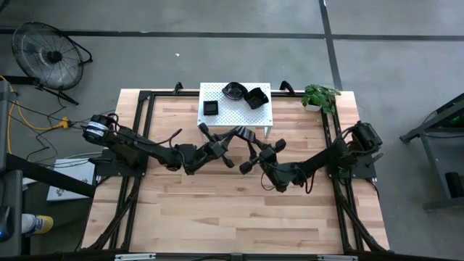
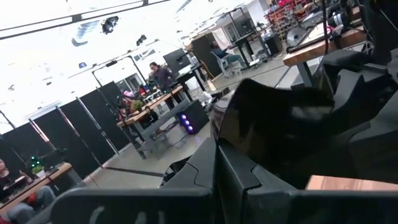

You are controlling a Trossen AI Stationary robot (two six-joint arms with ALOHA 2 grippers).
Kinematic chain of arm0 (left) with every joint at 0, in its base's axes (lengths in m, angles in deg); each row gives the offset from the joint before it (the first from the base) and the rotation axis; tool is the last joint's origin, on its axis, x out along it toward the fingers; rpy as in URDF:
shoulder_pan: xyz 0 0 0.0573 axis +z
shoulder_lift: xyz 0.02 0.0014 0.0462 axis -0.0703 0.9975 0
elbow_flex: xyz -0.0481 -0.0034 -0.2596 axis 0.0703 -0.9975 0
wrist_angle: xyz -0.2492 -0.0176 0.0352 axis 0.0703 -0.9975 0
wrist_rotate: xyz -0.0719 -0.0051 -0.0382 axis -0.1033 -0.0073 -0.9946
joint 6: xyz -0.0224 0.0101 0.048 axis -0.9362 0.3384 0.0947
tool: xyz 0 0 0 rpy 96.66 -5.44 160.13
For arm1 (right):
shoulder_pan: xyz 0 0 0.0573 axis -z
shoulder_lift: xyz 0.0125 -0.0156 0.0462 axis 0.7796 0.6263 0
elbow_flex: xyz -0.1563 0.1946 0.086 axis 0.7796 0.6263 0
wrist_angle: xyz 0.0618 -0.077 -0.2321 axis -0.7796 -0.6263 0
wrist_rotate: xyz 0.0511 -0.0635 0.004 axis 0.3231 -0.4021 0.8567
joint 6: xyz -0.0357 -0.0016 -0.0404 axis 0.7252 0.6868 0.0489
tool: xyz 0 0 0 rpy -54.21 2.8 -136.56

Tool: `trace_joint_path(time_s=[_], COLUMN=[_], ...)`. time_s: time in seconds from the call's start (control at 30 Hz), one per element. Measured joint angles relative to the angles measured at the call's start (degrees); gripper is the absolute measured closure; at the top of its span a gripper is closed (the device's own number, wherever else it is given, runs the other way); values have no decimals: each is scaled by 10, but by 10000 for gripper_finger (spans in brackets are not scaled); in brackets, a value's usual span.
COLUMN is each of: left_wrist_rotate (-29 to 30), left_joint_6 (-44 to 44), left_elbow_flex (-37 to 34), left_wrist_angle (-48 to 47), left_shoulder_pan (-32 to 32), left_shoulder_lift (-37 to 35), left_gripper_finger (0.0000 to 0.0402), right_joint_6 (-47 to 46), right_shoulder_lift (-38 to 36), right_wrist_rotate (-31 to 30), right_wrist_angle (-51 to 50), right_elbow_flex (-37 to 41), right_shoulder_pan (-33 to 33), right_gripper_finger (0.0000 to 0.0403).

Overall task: Pick & Place Mini shaped plates
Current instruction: Stack the black distorted square plate on top of the black distorted square plate on the shelf

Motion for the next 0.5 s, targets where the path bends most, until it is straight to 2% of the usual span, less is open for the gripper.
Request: trace_joint_path(time_s=[0.33,0.5], left_wrist_rotate=[0,-15], left_joint_6=[0,0], left_elbow_flex=[0,0], left_wrist_angle=[0,1], left_shoulder_pan=[0,0], left_shoulder_lift=[0,0], left_gripper_finger=[401,398], right_joint_6=[9,9], right_shoulder_lift=[-1,-1], right_wrist_rotate=[-11,-15], right_wrist_angle=[1,5], right_elbow_flex=[0,0], right_shoulder_pan=[4,4], right_gripper_finger=[390,395])
